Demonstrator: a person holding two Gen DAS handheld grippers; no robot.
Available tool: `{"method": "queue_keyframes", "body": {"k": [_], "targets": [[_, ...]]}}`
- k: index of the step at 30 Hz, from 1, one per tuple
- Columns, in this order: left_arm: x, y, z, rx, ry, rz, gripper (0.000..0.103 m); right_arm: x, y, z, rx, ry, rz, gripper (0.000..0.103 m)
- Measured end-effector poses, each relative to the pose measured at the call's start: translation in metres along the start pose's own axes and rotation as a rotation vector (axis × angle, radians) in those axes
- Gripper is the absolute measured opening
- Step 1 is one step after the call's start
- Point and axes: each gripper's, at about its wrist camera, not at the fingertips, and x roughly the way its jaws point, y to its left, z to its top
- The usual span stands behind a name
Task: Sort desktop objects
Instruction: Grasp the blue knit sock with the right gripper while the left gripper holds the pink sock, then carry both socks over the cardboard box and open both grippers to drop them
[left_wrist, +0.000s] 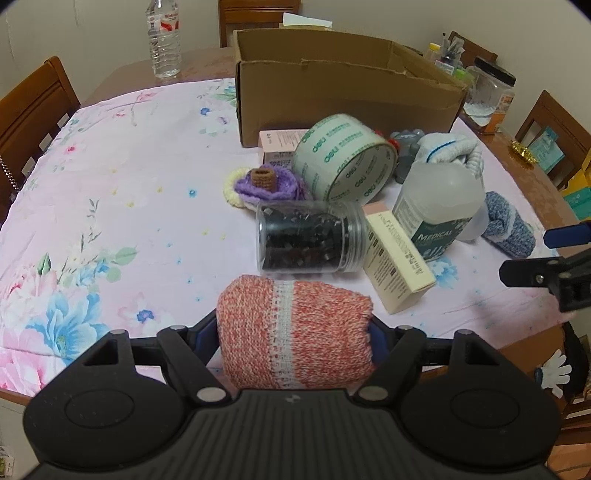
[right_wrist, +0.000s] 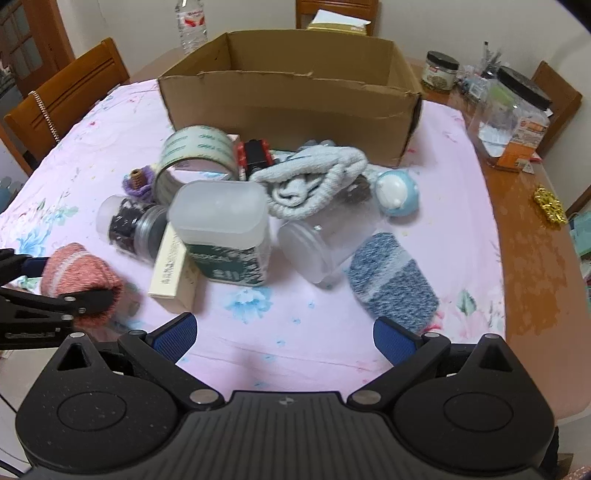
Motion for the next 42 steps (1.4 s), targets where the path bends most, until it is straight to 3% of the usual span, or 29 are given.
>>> {"method": "queue_keyframes", "body": {"k": [7, 13, 21, 29, 42], "targets": [[-0.004, -0.003, 0.015, 0.000, -0.004, -0.013, 0.076, 0.013, -0.034, 0.005, -0.044, -0.052, -0.063, 0.103], [-0.009, -0.007, 0.029, -0.007, -0.002, 0.003, 0.076, 0.036, -0.054, 0.012, -0.135, -0.045, -0.043, 0.101], [-0.020, -0.015, 0.049, -0.017, -0.021, 0.028, 0.076, 0.057, -0.066, 0.019, -0.265, -0.011, 0.040, 0.081], [-0.024, -0.029, 0.062, -0.001, -0.022, 0.022, 0.076, 0.062, -0.072, 0.018, -0.316, 0.013, 0.091, 0.065], [-0.026, -0.032, 0.084, 0.079, -0.068, -0.053, 0.076, 0.031, -0.075, 0.026, -0.305, 0.009, 0.051, 0.062]]}}
